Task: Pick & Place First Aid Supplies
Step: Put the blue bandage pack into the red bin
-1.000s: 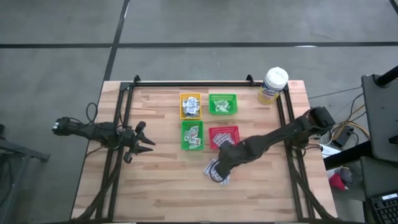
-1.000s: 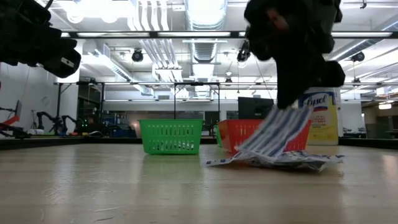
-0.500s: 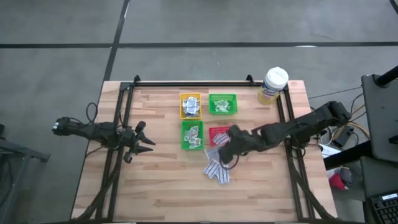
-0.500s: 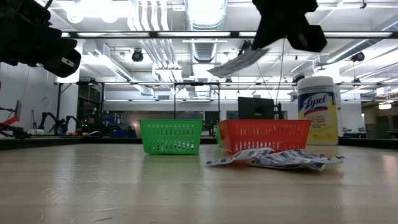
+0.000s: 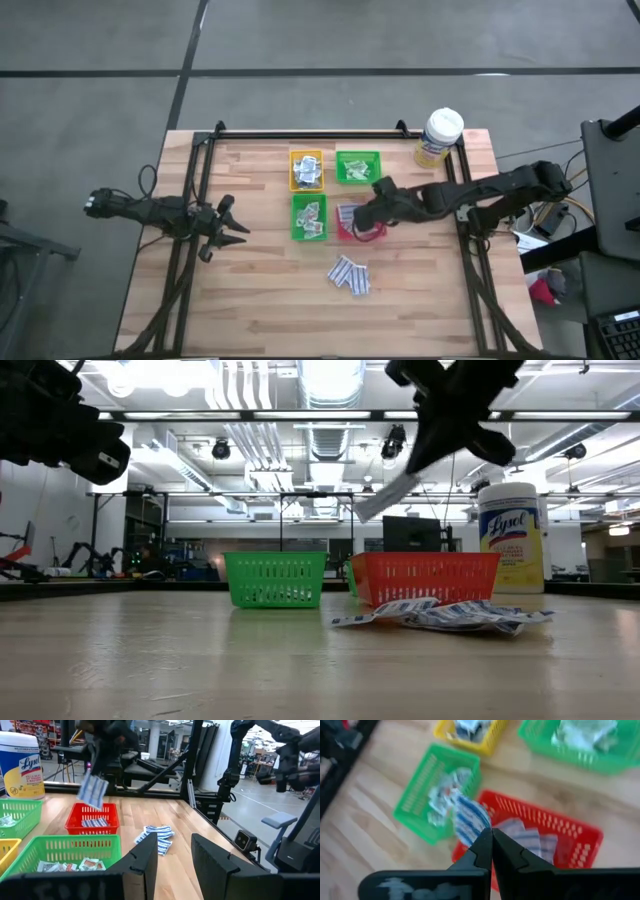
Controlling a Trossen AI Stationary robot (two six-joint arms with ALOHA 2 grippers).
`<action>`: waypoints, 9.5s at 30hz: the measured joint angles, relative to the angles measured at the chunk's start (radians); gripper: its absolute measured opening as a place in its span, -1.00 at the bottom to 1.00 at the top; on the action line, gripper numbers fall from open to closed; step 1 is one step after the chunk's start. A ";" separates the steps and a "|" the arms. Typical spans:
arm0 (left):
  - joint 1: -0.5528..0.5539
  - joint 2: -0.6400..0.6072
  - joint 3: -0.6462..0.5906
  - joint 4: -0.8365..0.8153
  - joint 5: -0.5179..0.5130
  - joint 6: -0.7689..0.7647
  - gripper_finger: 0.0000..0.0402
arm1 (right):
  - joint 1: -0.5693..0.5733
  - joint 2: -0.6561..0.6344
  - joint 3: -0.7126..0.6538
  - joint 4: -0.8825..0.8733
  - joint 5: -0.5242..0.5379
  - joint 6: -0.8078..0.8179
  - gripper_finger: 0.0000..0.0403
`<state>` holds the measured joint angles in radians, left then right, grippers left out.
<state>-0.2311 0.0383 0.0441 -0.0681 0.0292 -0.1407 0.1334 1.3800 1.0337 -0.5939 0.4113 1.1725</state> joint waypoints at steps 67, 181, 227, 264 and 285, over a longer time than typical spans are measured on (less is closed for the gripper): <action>0.000 0.000 0.000 0.000 0.000 0.007 -0.43 | -0.043 0.106 -0.114 0.126 -0.046 -0.073 -0.47; 0.000 0.000 0.001 -0.014 0.009 0.009 -0.43 | 0.176 0.590 0.265 -0.227 -0.450 -0.390 -0.54; 0.000 0.000 0.000 -0.014 0.008 0.016 -0.43 | 0.167 0.380 0.252 -0.266 -0.549 -0.362 -0.96; 0.000 0.001 0.000 -0.014 0.008 0.028 -0.43 | -0.102 0.279 0.239 -0.395 -0.255 0.395 -0.96; 0.000 0.003 0.000 -0.014 0.008 0.028 -0.43 | -0.126 0.356 0.211 -0.394 -0.251 0.381 -0.96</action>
<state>-0.2312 0.0418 0.0444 -0.0822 0.0375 -0.1127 0.0074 1.7363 1.2447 -0.9874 0.1602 1.5534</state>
